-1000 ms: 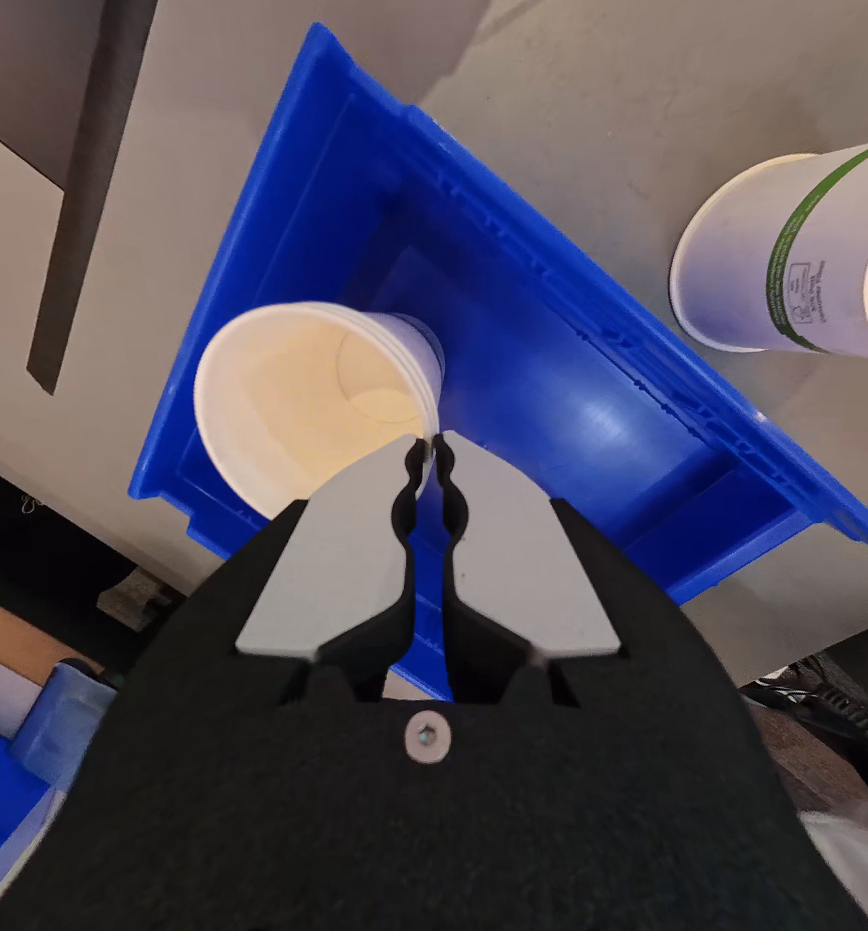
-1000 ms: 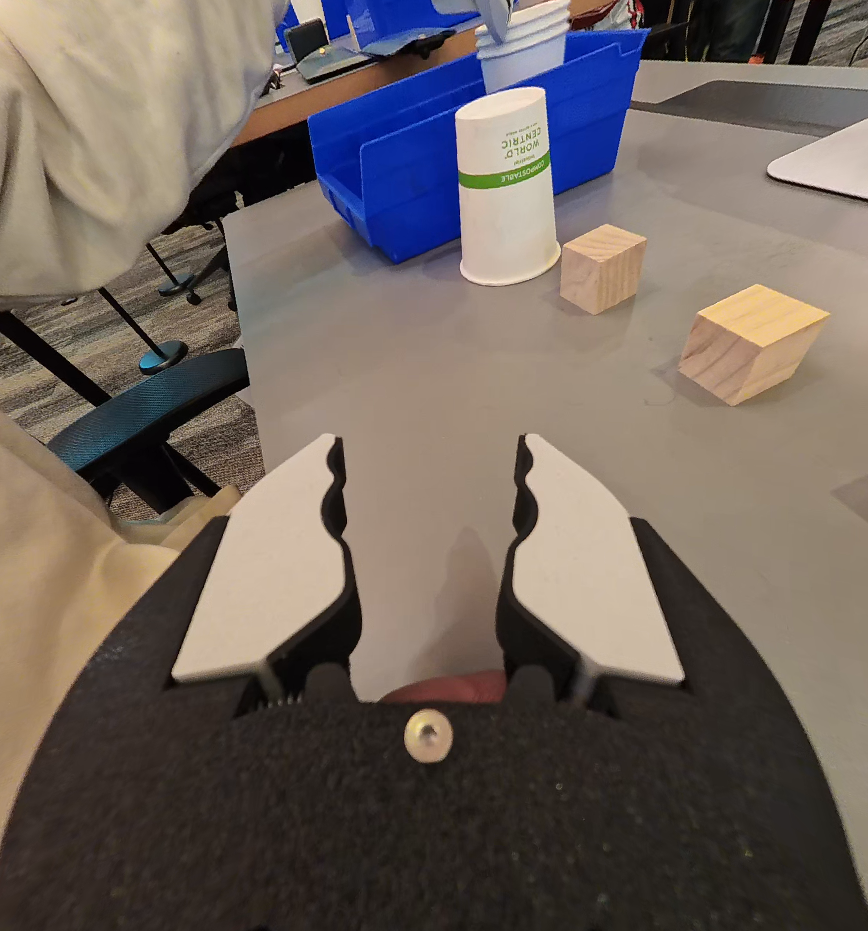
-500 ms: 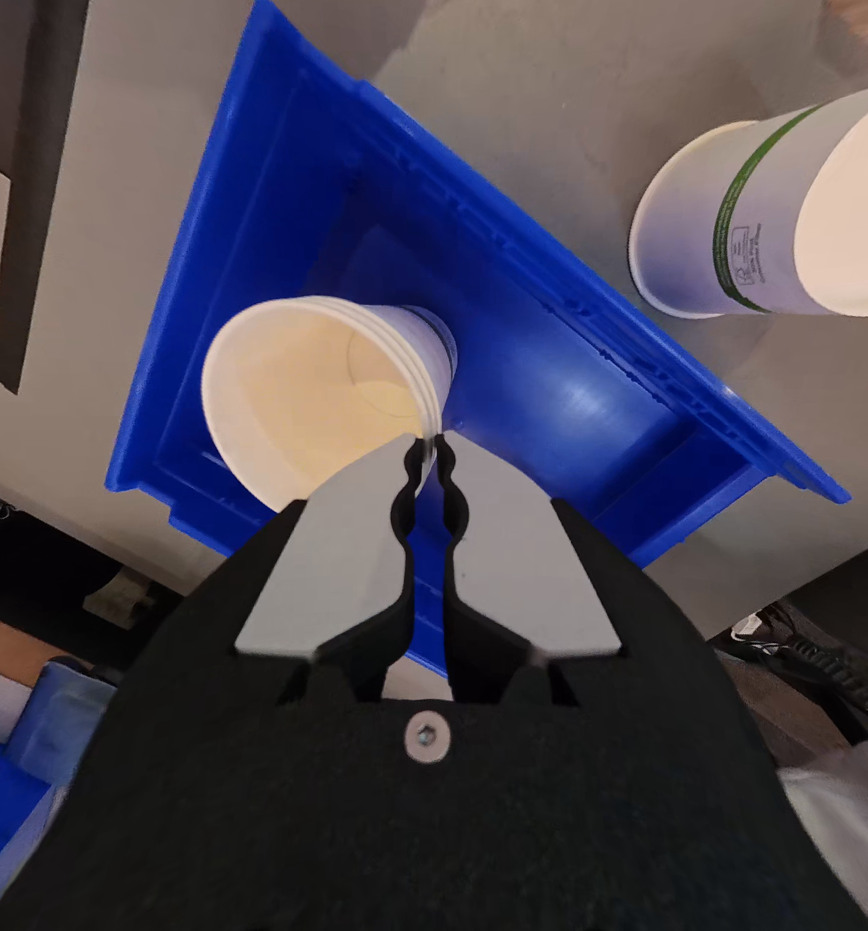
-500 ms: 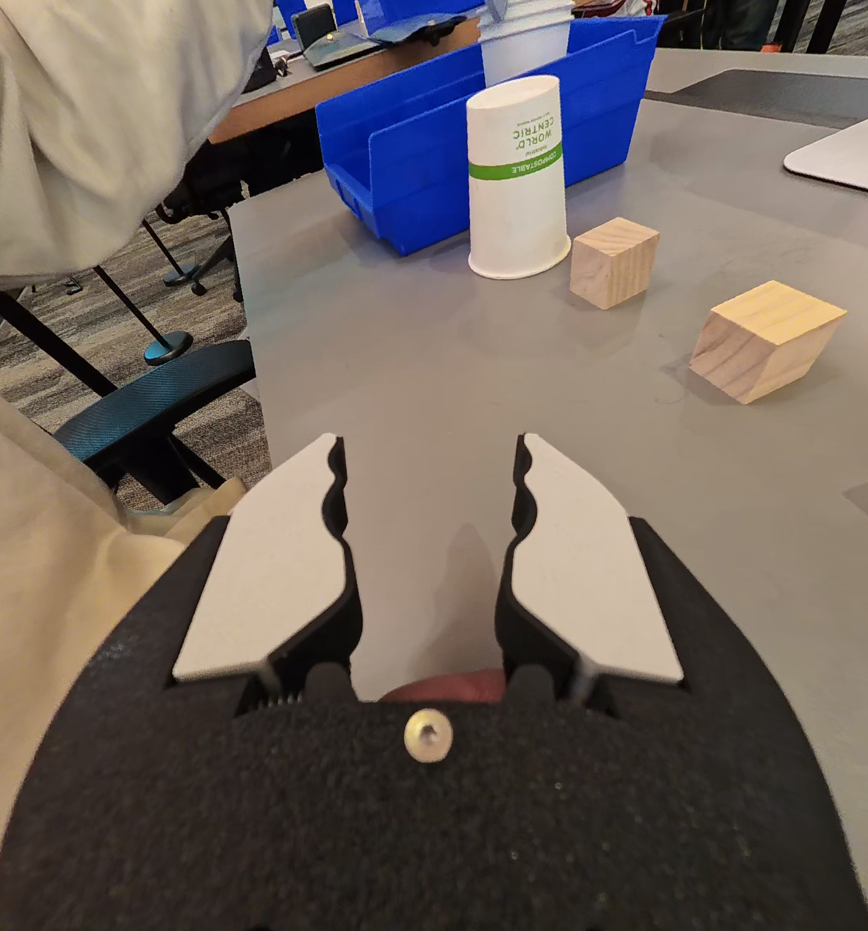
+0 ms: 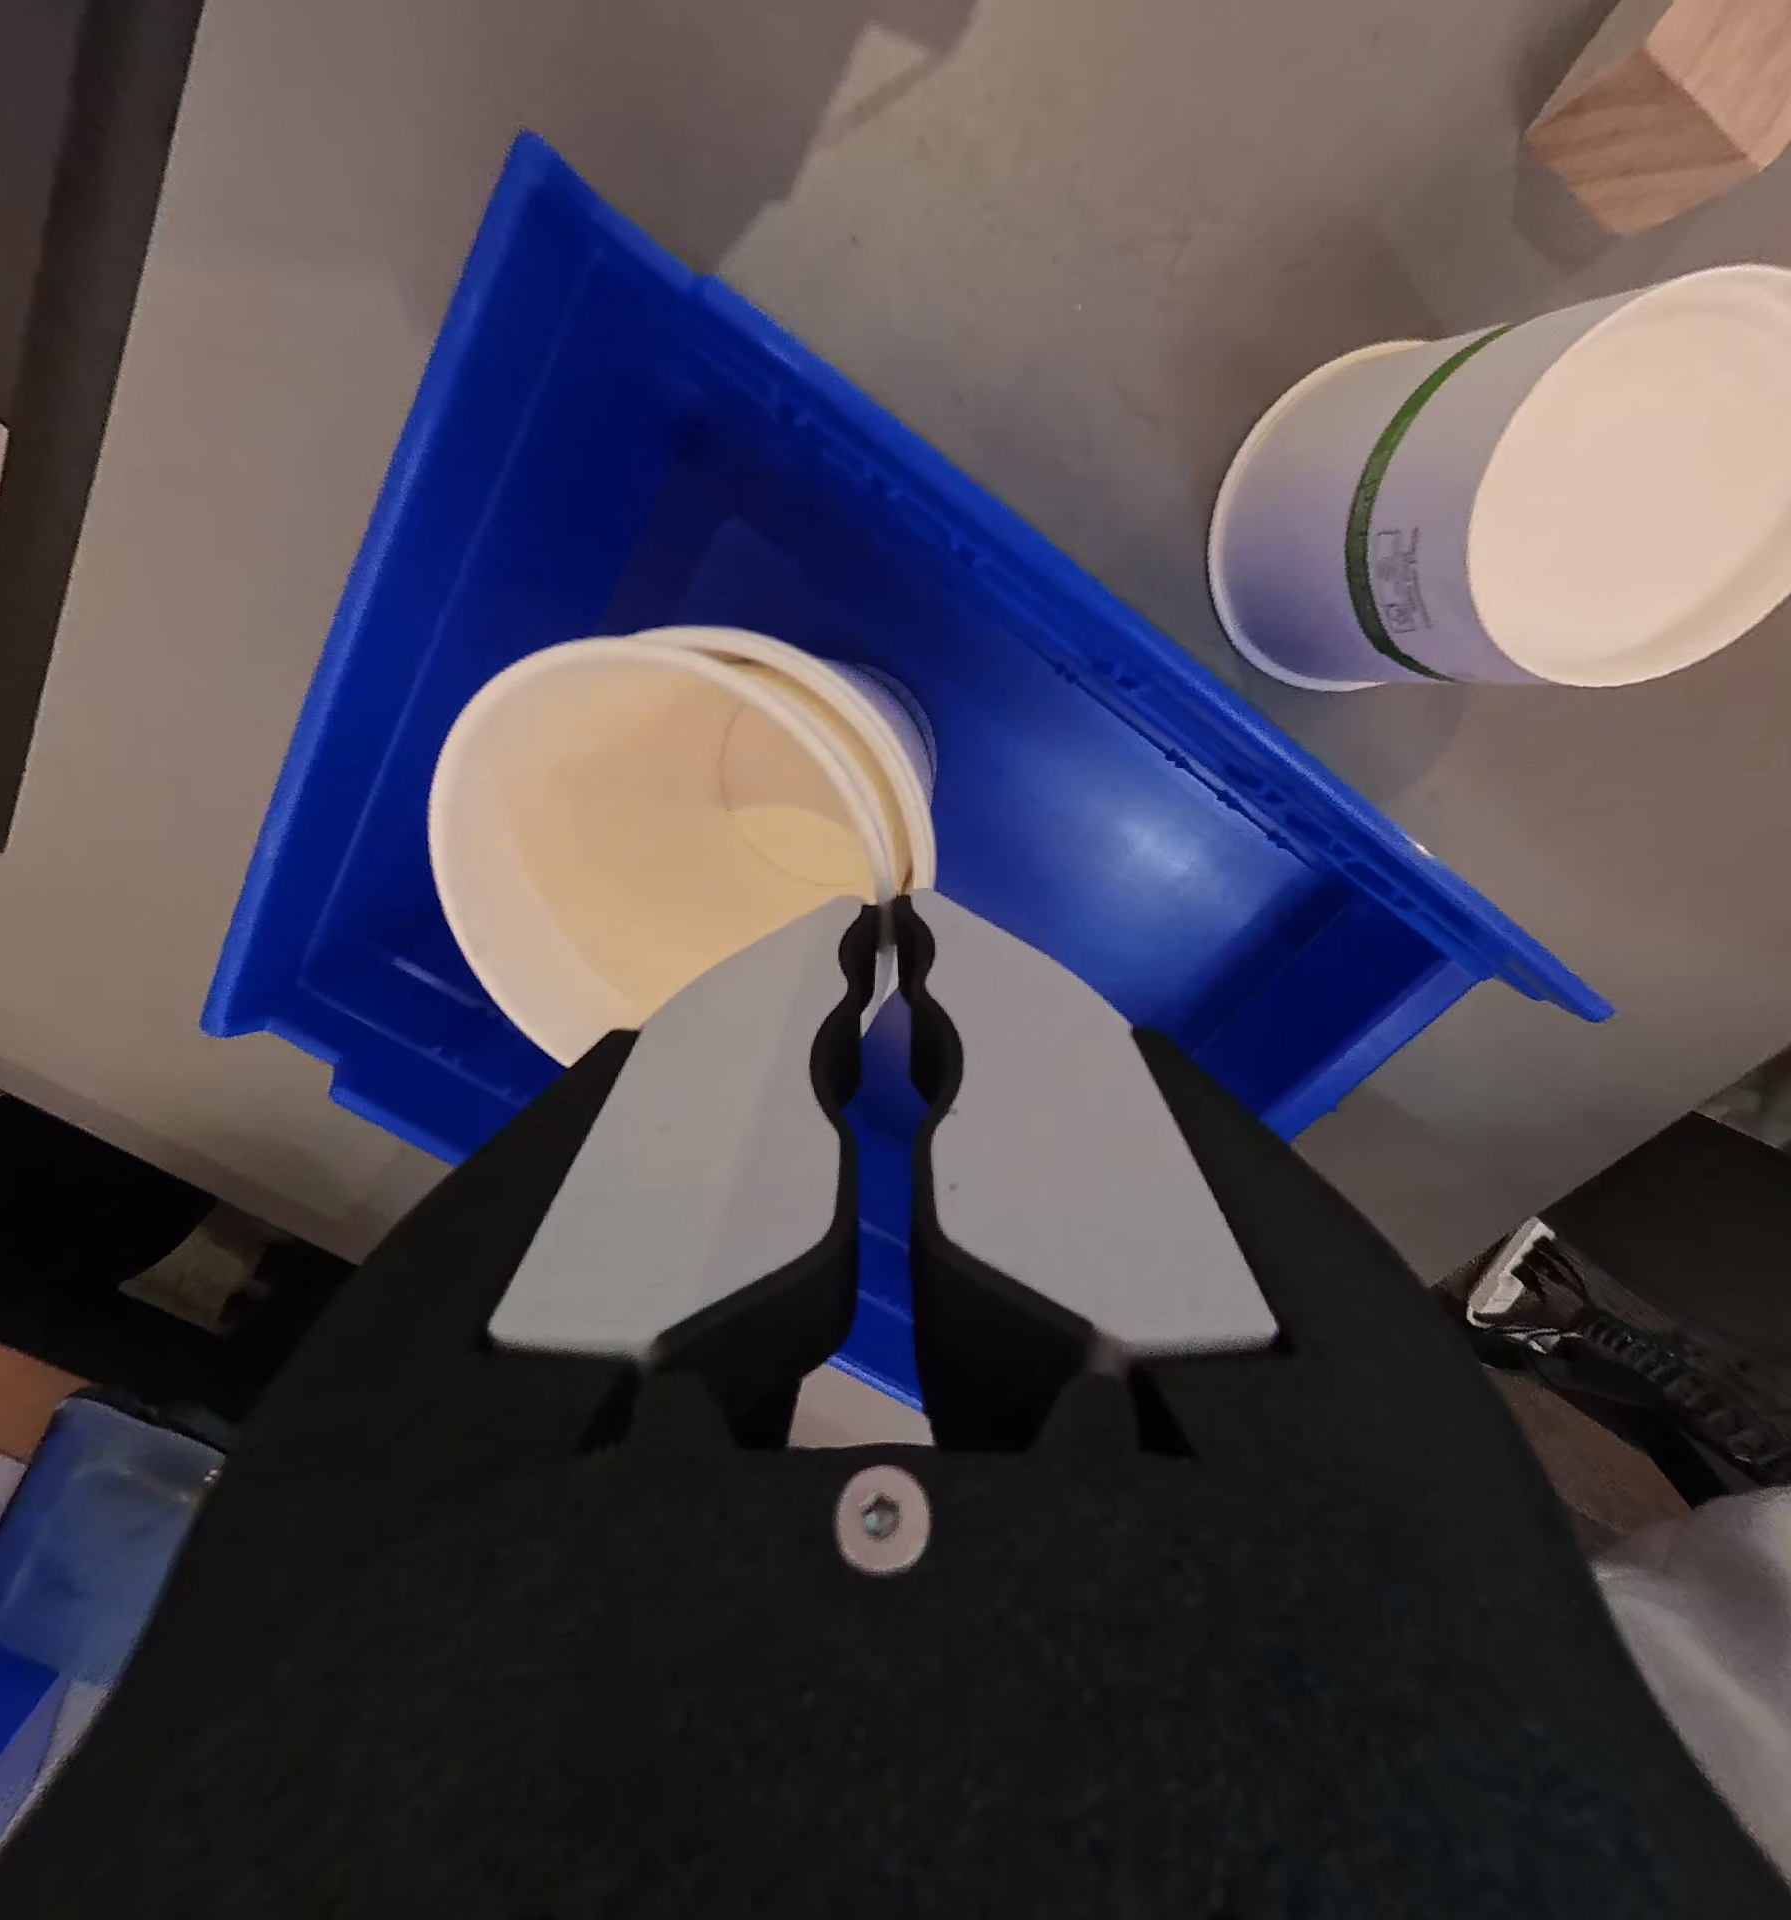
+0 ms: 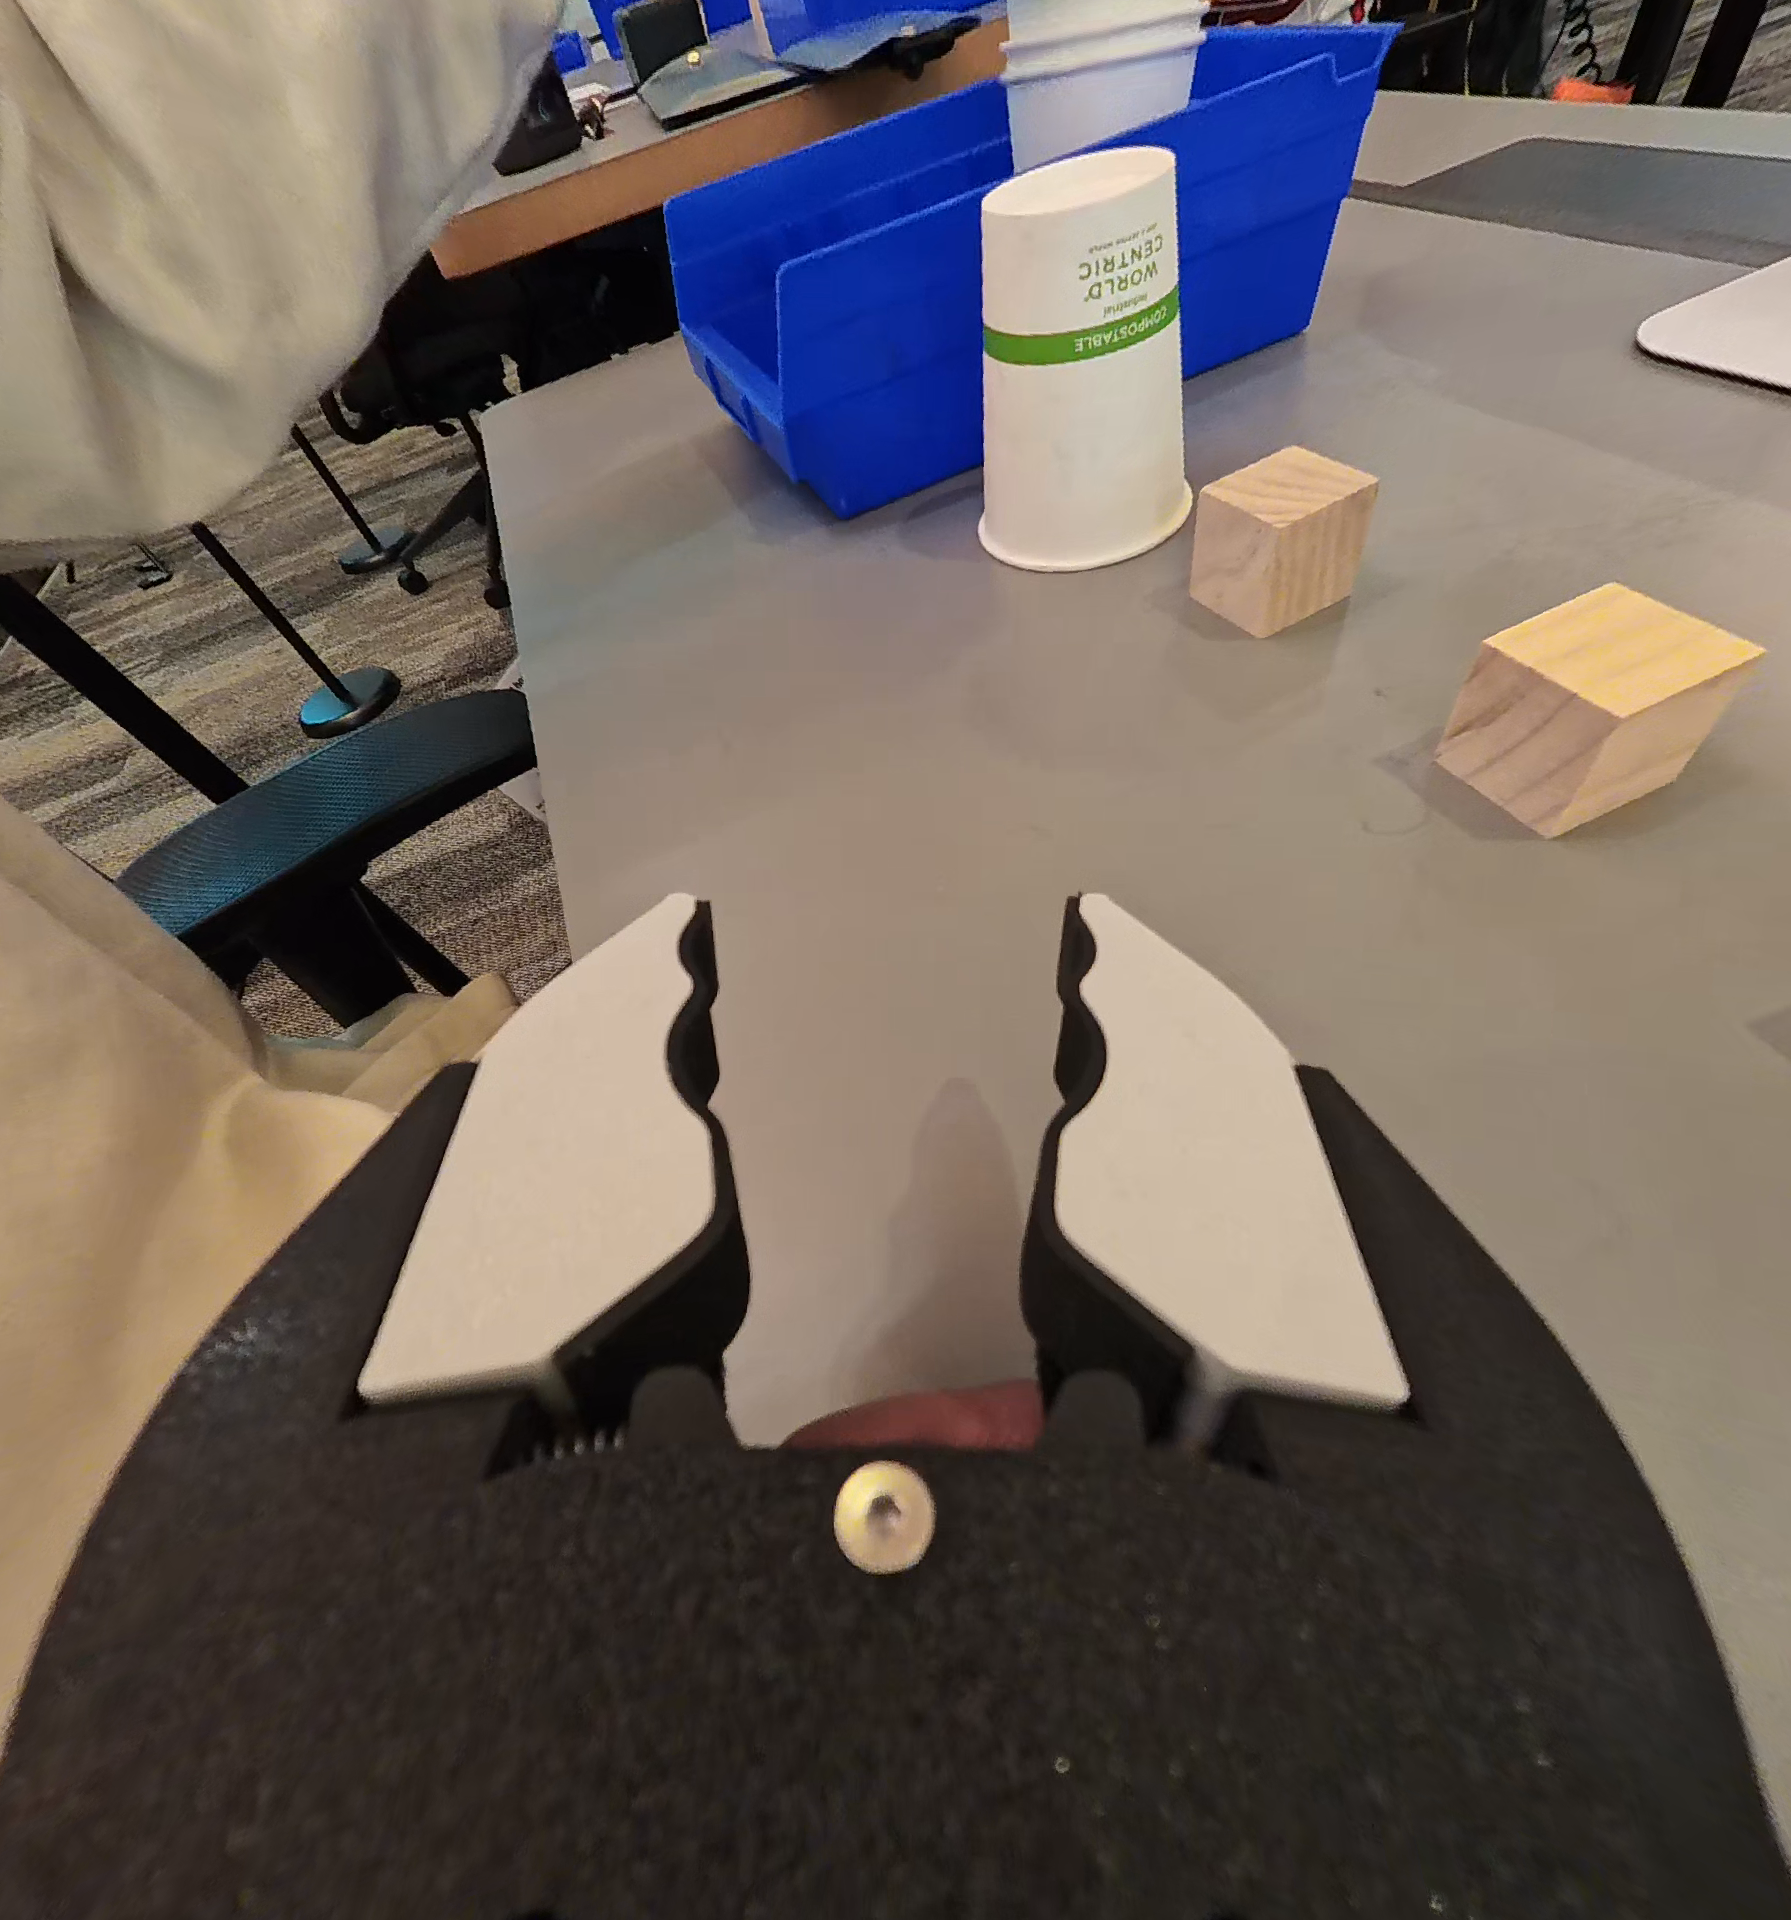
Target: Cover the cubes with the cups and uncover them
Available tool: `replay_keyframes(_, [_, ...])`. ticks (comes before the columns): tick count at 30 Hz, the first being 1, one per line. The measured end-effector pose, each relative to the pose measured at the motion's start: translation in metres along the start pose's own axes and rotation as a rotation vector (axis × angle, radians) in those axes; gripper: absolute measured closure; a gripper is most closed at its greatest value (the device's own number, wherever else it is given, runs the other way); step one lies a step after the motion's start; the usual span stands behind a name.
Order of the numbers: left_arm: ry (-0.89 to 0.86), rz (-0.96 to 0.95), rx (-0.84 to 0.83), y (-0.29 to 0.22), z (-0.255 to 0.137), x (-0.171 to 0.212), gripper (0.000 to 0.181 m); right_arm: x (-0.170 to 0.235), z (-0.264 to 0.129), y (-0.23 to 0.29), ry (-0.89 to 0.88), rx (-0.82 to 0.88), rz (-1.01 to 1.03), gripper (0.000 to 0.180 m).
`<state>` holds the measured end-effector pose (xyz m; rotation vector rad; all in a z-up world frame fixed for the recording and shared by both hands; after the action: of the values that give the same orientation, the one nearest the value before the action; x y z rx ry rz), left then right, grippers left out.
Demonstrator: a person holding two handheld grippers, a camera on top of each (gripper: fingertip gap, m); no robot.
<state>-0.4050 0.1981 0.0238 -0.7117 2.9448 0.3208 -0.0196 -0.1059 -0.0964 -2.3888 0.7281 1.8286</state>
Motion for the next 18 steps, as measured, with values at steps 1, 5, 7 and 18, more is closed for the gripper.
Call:
replay_keyframes(1, [0.002,0.006,0.000,-0.001,-0.002,0.000,0.177,0.000,0.000,0.000,0.001,0.000,-0.001,0.117])
replay_keyframes(5, [0.019,0.009,-0.067,0.006,-0.017,0.001,0.177,0.000,0.000,0.000,0.000,0.003,-0.002,0.117])
replay_keyframes(7, [-0.035,-0.015,-0.106,0.013,-0.040,0.000,0.177,-0.001,-0.001,-0.001,-0.013,0.018,-0.005,0.118])
replay_keyframes(18, [-0.533,0.025,-0.204,-0.033,-0.146,-0.010,0.177,-0.007,-0.008,-0.013,-0.162,-0.005,0.129,0.120])
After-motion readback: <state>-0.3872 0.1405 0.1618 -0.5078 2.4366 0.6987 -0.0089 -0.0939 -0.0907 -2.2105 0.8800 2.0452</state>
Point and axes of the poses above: each gripper's, where its closed fingertips meet, z out along the fingers, x out of its underside, y = z × x across the jaws, the point moved 8 cm from there along -z, back along the fingers, and after that the axes turned 7 degrees about -x, right-handed, at the moved point
